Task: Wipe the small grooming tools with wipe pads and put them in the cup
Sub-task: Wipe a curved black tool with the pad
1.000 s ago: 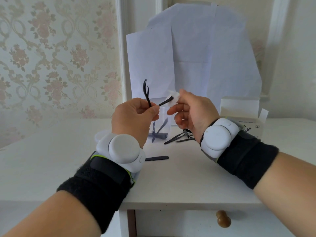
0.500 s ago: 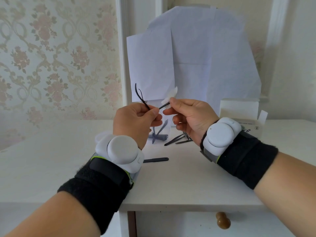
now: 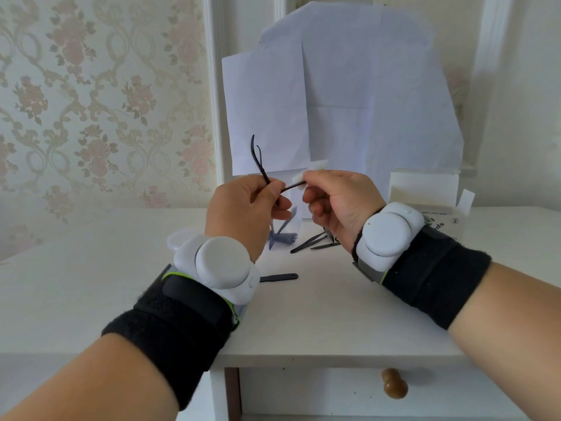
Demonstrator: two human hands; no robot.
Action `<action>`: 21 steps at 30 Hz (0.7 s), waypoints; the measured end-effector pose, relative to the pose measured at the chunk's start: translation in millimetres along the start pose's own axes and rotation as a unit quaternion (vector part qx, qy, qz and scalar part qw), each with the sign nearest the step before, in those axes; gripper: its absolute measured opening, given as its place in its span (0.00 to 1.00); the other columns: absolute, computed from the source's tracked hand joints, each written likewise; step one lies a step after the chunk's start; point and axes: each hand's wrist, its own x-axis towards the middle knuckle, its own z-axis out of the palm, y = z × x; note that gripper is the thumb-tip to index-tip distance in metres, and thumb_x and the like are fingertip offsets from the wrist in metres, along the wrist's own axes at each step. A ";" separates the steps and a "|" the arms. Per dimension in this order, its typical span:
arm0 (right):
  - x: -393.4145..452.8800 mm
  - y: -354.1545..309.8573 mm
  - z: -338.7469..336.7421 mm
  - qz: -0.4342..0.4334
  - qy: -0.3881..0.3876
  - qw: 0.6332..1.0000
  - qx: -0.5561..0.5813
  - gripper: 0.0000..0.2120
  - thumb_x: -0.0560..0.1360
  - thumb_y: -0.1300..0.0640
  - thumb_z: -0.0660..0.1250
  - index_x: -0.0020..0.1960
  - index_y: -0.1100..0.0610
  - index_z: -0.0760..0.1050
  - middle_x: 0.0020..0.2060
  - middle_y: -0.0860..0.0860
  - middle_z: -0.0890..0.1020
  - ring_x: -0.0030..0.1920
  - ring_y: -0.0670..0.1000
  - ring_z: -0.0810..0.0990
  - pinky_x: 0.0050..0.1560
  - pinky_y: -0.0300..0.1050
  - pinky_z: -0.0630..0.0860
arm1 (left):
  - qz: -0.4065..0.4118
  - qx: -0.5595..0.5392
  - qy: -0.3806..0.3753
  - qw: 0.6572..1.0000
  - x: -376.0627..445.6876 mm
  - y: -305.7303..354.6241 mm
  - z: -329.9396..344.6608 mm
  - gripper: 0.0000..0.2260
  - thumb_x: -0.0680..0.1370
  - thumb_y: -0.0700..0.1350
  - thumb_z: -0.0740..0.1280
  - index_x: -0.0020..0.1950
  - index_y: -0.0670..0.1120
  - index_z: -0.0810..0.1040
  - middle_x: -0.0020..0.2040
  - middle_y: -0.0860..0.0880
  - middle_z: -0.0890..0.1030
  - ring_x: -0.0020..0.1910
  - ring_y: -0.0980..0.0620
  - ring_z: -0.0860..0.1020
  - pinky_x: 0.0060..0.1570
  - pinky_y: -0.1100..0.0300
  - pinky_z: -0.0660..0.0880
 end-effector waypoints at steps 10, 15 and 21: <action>4.4 0.7 -5.0 -0.097 0.032 0.991 -0.089 0.13 0.78 0.58 0.68 0.43 0.68 0.80 0.25 0.51 0.79 0.24 0.48 0.72 0.31 0.42 0.72 | 0.019 0.191 -0.058 0.980 -1.2 3.5 6.8 0.13 0.83 0.45 0.57 0.50 0.42 0.79 0.42 0.46 0.82 0.43 0.46 0.80 0.50 0.49 0.77; 4.9 -2.7 -6.7 -0.084 0.026 0.995 -0.054 0.15 0.79 0.55 0.66 0.41 0.66 0.80 0.25 0.53 0.78 0.25 0.51 0.70 0.28 0.42 0.69 | 0.073 0.292 -0.091 0.949 -2.8 7.6 12.0 0.12 0.83 0.46 0.54 0.49 0.42 0.75 0.42 0.48 0.76 0.45 0.46 0.76 0.46 0.54 0.73; 2.6 0.8 -4.4 -0.100 0.043 0.991 -0.072 0.15 0.78 0.57 0.65 0.36 0.62 0.81 0.28 0.58 0.81 0.24 0.53 0.72 0.27 0.42 0.68 | 0.078 0.337 -0.085 0.935 -2.9 2.3 16.4 0.05 0.80 0.40 0.59 0.56 0.44 0.72 0.46 0.48 0.76 0.49 0.45 0.76 0.43 0.60 0.64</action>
